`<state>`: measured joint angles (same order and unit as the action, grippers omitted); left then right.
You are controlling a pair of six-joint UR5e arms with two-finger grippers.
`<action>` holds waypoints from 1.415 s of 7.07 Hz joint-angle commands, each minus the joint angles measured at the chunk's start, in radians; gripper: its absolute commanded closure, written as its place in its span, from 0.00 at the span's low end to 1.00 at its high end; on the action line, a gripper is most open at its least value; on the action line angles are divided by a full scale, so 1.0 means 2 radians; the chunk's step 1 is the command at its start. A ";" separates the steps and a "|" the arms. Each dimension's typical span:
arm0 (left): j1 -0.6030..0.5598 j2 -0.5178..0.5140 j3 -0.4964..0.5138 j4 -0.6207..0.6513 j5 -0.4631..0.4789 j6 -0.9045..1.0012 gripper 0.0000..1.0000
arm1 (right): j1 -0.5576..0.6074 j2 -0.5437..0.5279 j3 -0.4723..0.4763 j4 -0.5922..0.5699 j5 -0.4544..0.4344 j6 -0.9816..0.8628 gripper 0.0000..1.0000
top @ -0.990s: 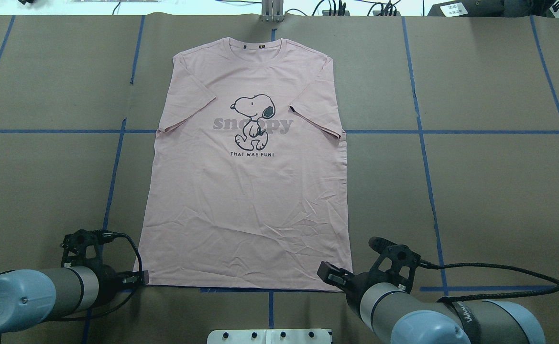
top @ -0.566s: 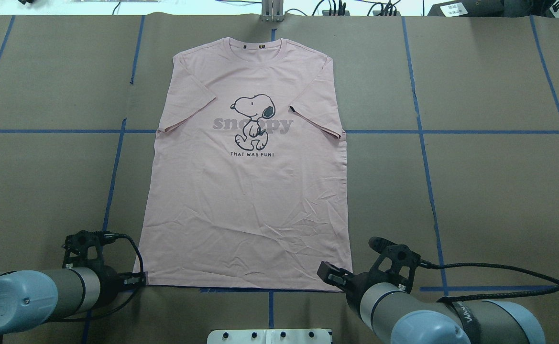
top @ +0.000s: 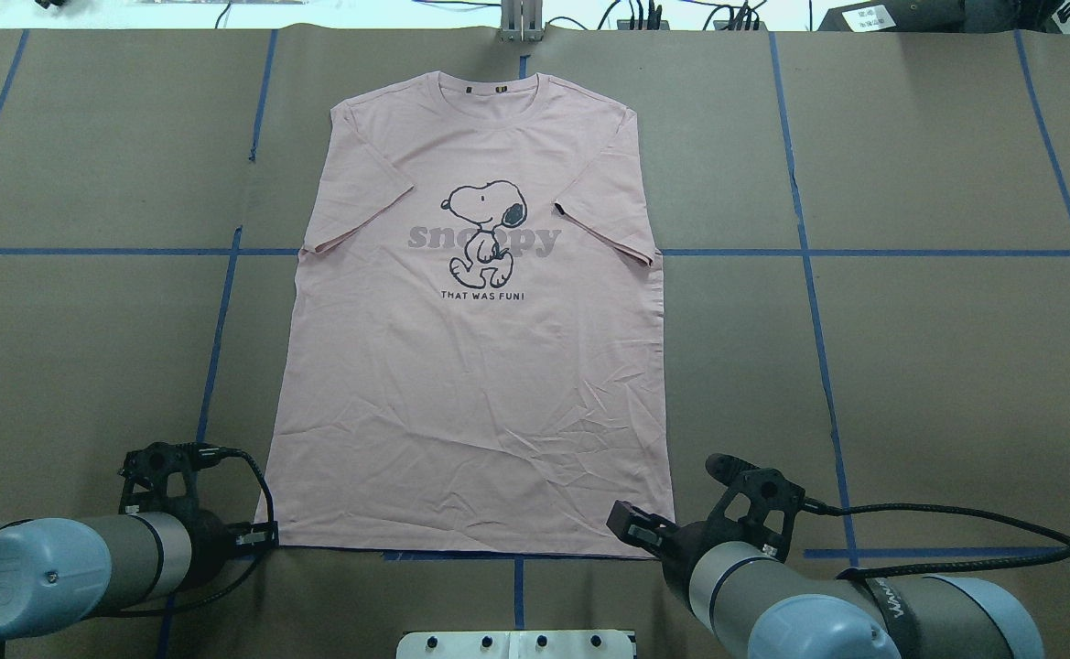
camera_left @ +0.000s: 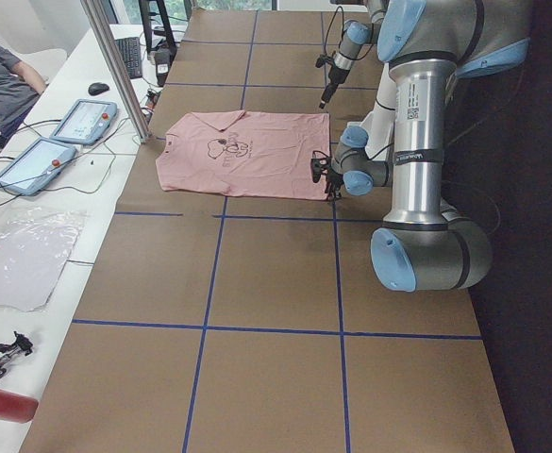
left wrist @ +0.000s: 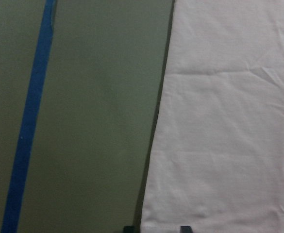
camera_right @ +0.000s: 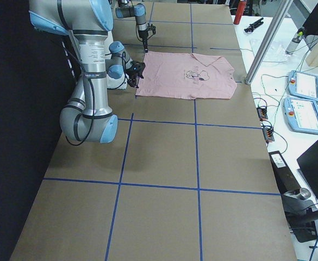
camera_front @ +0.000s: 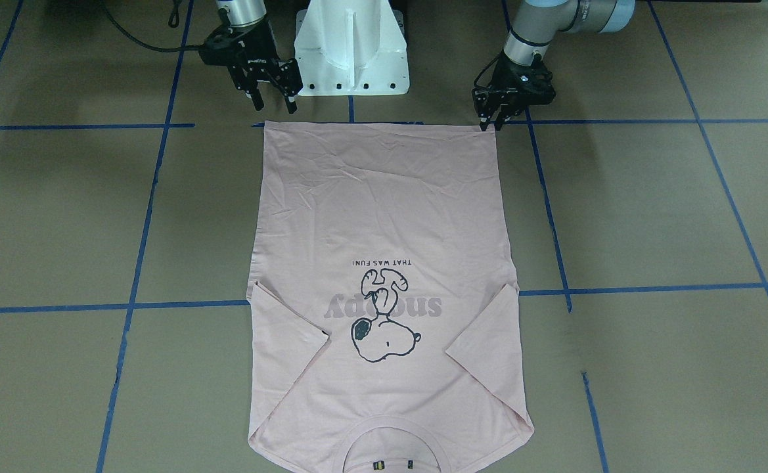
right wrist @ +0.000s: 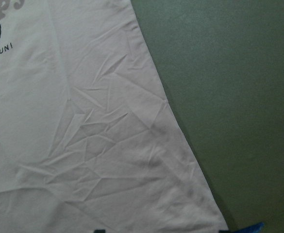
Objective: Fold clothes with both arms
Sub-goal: 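Grasp the hem corners with both grippers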
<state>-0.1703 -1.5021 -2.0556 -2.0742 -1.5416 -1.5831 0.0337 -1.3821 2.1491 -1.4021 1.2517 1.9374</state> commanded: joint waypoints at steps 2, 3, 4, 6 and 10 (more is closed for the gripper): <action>0.001 -0.001 0.005 -0.001 0.000 0.000 0.68 | 0.000 0.000 0.001 0.000 0.000 0.000 0.17; 0.001 -0.005 0.005 -0.001 0.000 0.000 0.71 | 0.000 0.000 0.000 0.000 0.000 0.000 0.17; 0.001 -0.006 0.005 -0.001 -0.001 0.000 0.85 | 0.000 0.000 0.000 0.000 0.000 0.000 0.17; 0.001 -0.005 0.005 0.000 -0.001 0.002 1.00 | -0.001 0.000 0.000 0.000 0.001 0.000 0.17; 0.000 -0.005 0.000 0.000 -0.003 0.006 1.00 | -0.007 0.032 -0.059 -0.015 0.005 0.001 0.37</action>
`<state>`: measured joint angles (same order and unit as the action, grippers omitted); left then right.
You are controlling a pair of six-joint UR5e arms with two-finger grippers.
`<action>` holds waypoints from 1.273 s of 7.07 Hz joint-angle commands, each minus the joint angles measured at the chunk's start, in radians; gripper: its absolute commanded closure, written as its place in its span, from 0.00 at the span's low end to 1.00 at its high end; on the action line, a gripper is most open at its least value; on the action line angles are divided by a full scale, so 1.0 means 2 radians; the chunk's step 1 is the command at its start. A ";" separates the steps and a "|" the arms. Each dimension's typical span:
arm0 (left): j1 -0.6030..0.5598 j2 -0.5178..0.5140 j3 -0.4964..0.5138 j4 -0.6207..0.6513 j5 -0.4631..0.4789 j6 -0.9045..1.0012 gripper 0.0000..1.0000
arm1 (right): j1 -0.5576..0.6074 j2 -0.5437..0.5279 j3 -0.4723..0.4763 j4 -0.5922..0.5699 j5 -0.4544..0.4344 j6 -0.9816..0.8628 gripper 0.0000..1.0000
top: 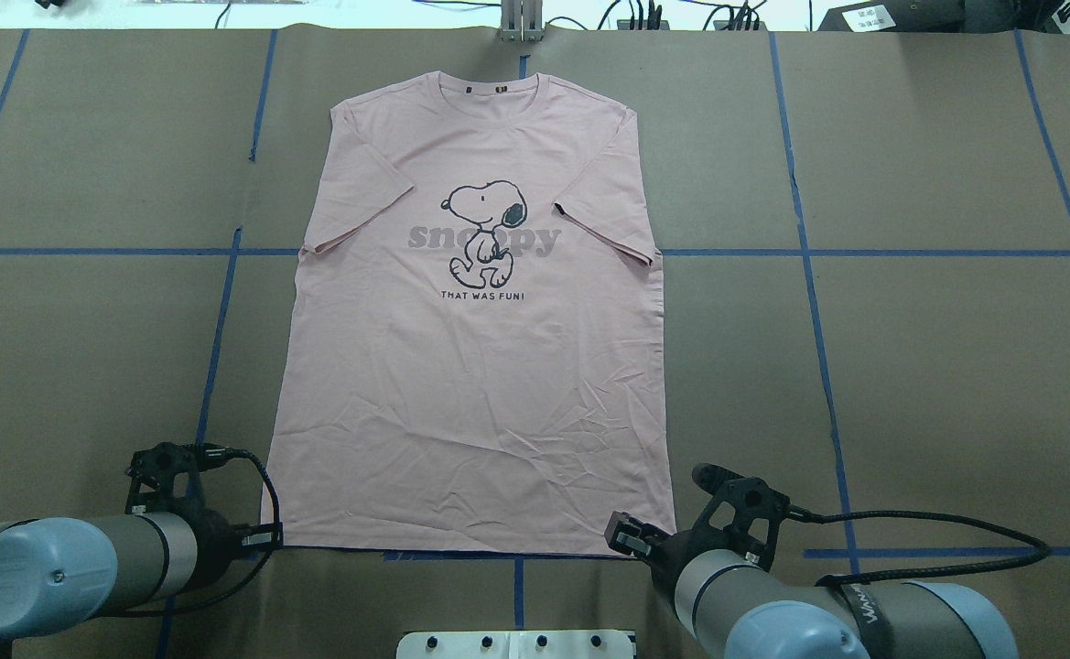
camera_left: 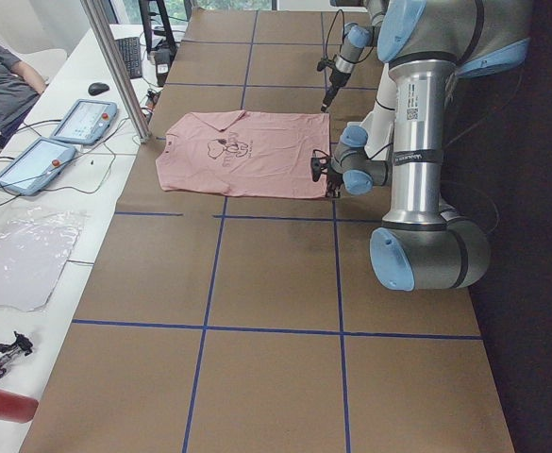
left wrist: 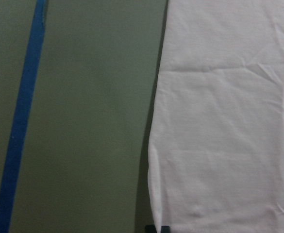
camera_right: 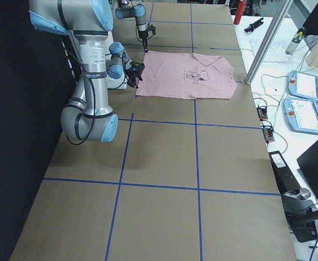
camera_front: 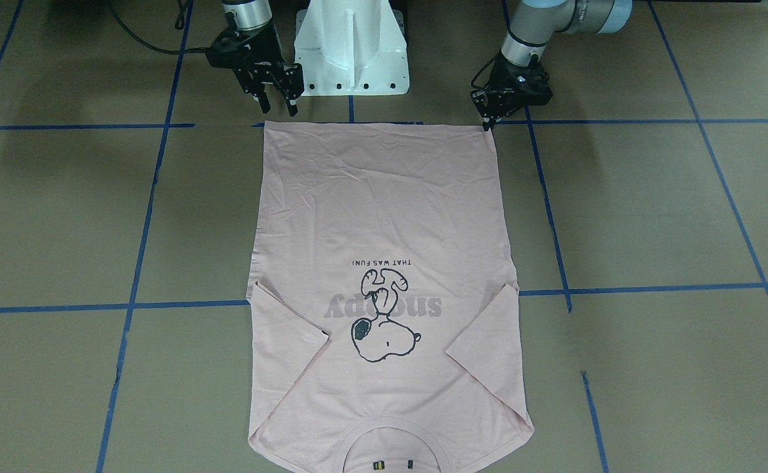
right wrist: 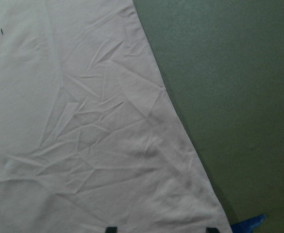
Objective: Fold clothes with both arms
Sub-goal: 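Grasp the hem corners with both grippers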
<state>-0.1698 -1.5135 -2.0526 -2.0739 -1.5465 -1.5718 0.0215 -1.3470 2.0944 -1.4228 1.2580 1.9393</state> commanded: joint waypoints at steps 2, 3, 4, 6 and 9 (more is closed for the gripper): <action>0.000 0.000 -0.002 0.000 0.000 0.001 1.00 | 0.002 0.013 -0.042 -0.013 0.008 -0.004 0.37; 0.000 0.000 -0.002 0.000 0.000 0.000 1.00 | 0.002 0.015 -0.039 -0.032 0.009 -0.005 0.37; 0.000 0.000 -0.002 0.000 0.000 0.000 1.00 | 0.003 0.015 -0.036 -0.036 0.011 -0.005 0.37; 0.001 0.000 -0.001 0.000 0.000 0.000 1.00 | 0.010 0.015 -0.034 -0.053 0.030 -0.009 0.36; 0.001 0.000 -0.002 0.000 0.001 0.000 1.00 | 0.008 0.015 -0.037 -0.053 0.029 -0.008 0.40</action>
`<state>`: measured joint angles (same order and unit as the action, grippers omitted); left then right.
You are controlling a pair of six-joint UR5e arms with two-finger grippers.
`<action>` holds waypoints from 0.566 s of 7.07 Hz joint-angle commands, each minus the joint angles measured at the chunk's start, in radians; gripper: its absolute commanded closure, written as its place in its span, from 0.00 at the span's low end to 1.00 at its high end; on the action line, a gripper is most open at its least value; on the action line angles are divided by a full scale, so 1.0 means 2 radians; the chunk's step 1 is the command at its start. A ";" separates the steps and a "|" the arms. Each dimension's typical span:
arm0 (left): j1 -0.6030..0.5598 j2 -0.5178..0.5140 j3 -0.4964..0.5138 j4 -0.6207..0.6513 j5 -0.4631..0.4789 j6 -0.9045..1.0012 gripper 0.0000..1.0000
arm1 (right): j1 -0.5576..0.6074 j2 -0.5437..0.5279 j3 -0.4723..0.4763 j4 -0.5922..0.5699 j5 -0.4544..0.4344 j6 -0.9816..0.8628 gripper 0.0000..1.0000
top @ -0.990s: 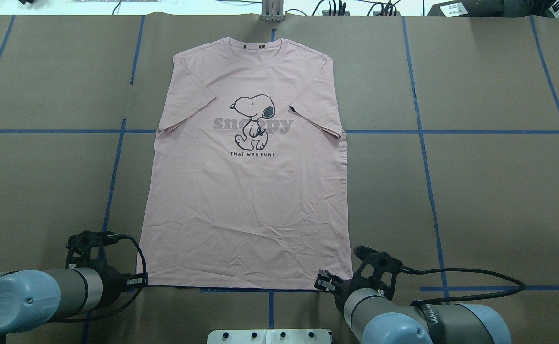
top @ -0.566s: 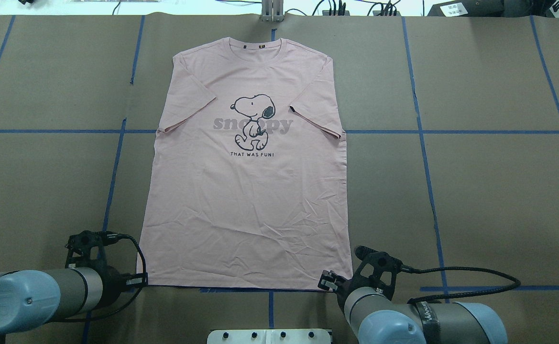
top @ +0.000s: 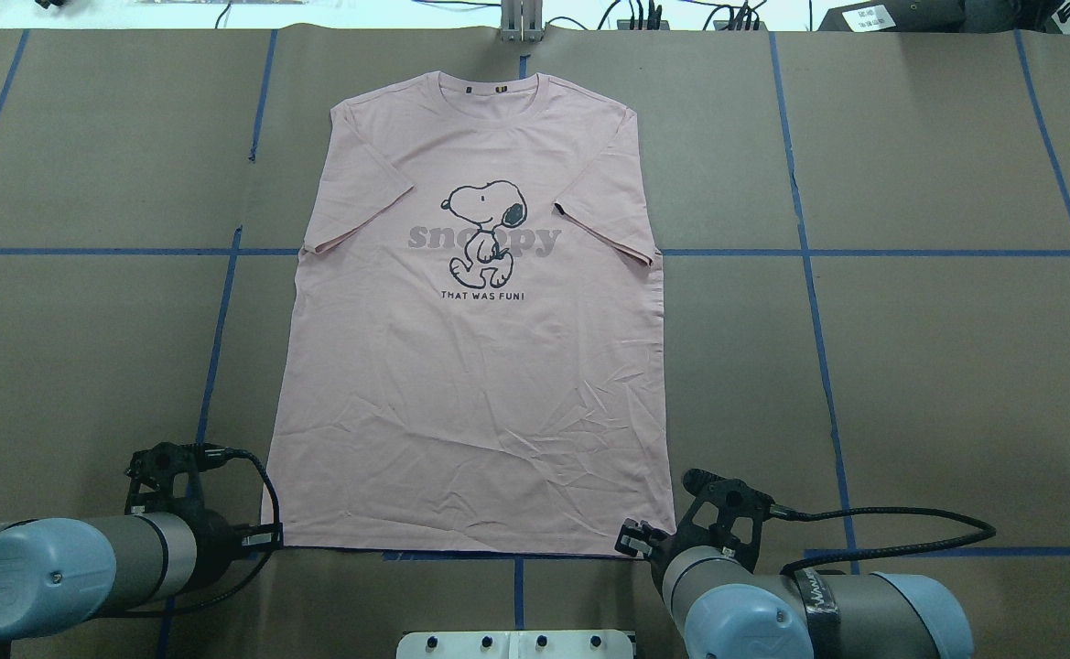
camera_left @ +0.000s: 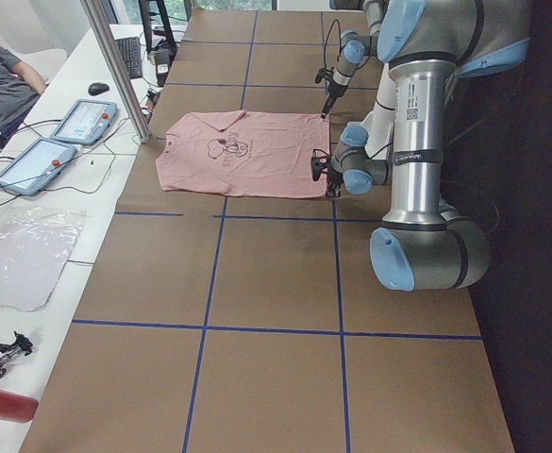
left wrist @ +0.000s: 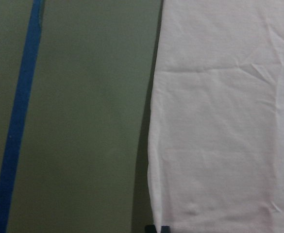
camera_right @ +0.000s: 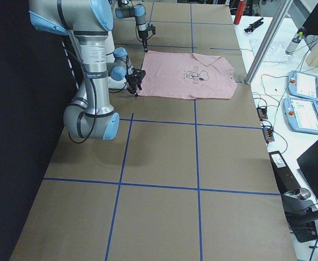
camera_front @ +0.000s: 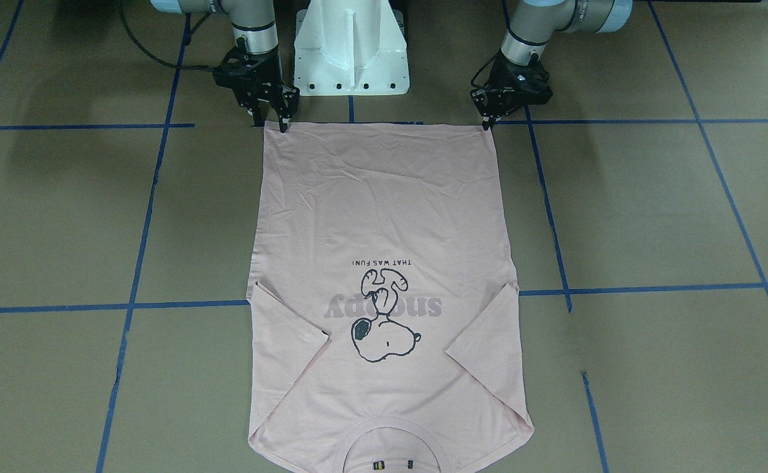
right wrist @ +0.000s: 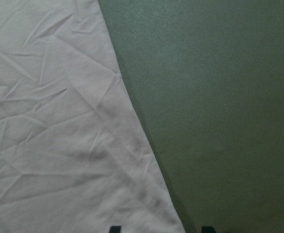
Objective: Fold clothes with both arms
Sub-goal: 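Grasp the hem corners with both grippers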
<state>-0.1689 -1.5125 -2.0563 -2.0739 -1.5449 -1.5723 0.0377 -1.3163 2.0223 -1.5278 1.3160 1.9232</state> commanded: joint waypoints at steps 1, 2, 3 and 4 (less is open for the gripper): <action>-0.001 0.000 0.000 -0.001 0.000 0.000 1.00 | -0.001 0.002 -0.002 -0.001 -0.001 0.004 0.58; -0.001 0.000 0.000 0.000 0.000 0.000 1.00 | -0.001 0.002 -0.002 -0.001 -0.001 0.005 0.66; -0.001 0.000 0.000 0.000 0.000 0.000 1.00 | -0.002 0.003 -0.001 -0.001 -0.001 0.006 0.85; 0.000 0.000 0.000 -0.001 0.000 0.000 1.00 | -0.002 0.002 -0.001 -0.001 -0.003 0.006 1.00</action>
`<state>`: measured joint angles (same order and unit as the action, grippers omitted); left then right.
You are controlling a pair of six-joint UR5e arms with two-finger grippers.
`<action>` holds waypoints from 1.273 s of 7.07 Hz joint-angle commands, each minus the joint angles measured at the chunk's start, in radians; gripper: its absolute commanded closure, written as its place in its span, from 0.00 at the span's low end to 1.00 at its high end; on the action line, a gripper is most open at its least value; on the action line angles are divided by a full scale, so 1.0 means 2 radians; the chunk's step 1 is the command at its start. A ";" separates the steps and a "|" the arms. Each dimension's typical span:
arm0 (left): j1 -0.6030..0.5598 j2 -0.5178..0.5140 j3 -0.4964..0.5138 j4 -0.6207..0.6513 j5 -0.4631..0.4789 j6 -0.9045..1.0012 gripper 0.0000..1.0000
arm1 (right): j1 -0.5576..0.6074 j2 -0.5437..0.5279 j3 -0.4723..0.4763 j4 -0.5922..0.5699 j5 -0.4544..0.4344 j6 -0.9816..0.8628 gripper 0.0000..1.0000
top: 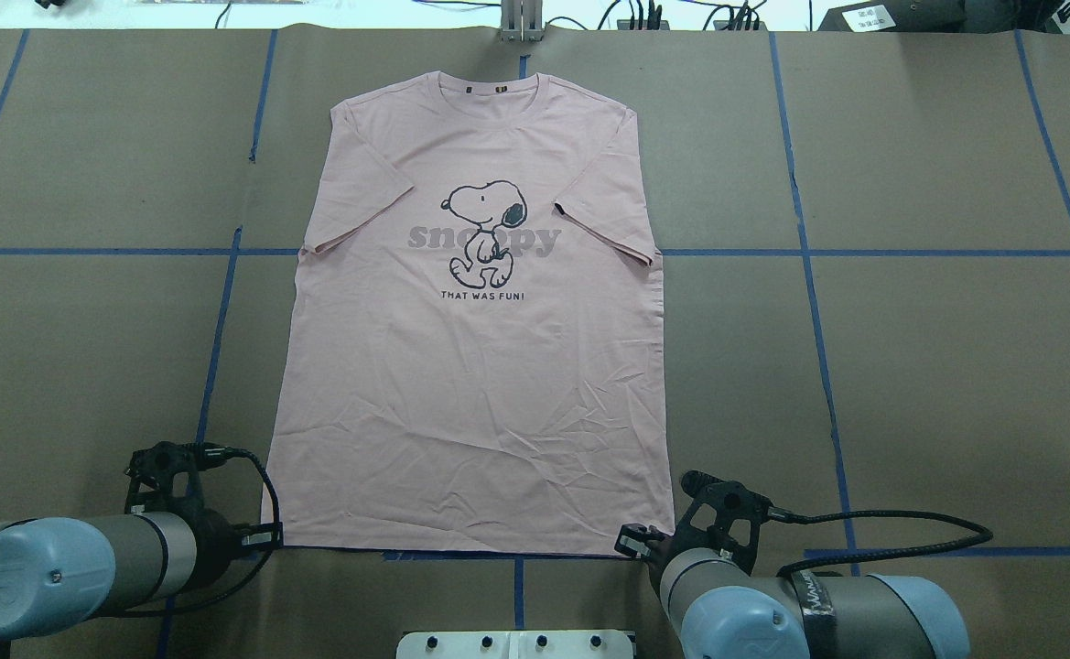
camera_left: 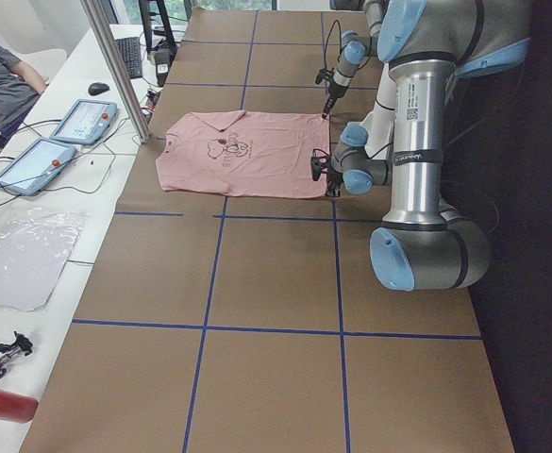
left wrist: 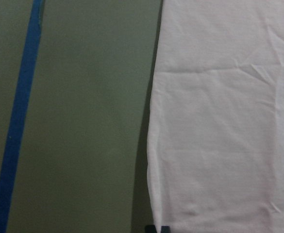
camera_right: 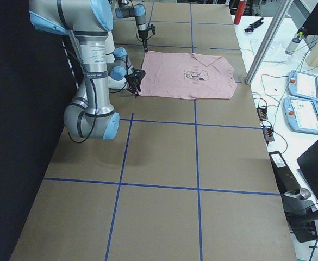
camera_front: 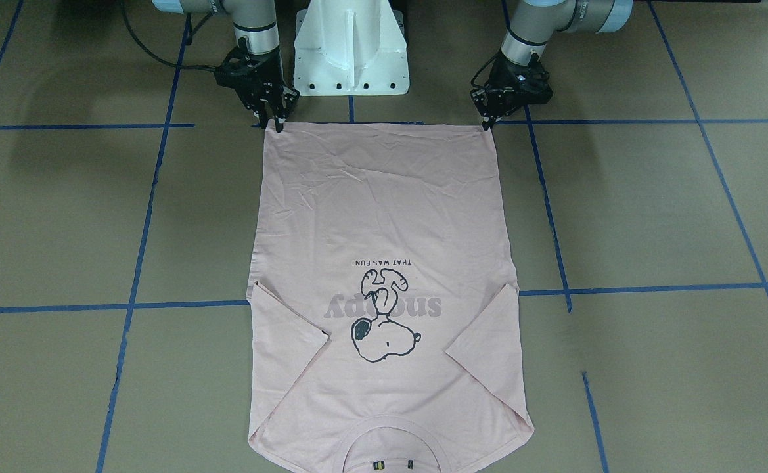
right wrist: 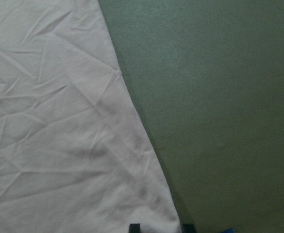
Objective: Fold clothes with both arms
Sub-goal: 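Grasp the hem corners with both grippers, then lift the hem with both grippers and fold it toward the collar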
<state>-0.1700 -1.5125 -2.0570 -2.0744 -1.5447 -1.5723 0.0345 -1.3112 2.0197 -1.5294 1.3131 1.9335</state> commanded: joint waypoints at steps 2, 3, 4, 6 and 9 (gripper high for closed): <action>0.001 -0.001 -0.002 -0.001 0.000 0.000 1.00 | 0.002 0.001 0.006 0.000 -0.002 0.000 1.00; 0.001 -0.004 -0.002 -0.001 0.000 0.000 1.00 | 0.005 -0.002 0.006 0.000 0.000 -0.003 1.00; 0.001 -0.009 -0.019 0.003 -0.005 0.001 1.00 | 0.016 -0.009 0.029 -0.009 0.007 -0.010 1.00; -0.015 -0.020 -0.109 0.108 -0.060 0.017 1.00 | 0.034 -0.004 0.125 -0.108 0.040 -0.033 1.00; -0.101 -0.245 -0.259 0.463 -0.145 0.077 1.00 | 0.015 0.031 0.307 -0.320 0.057 -0.042 1.00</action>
<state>-0.2996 -1.7966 -2.4592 -1.4611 -1.7591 -1.4408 0.0788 -1.2995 2.4816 -1.9773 1.4103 1.8532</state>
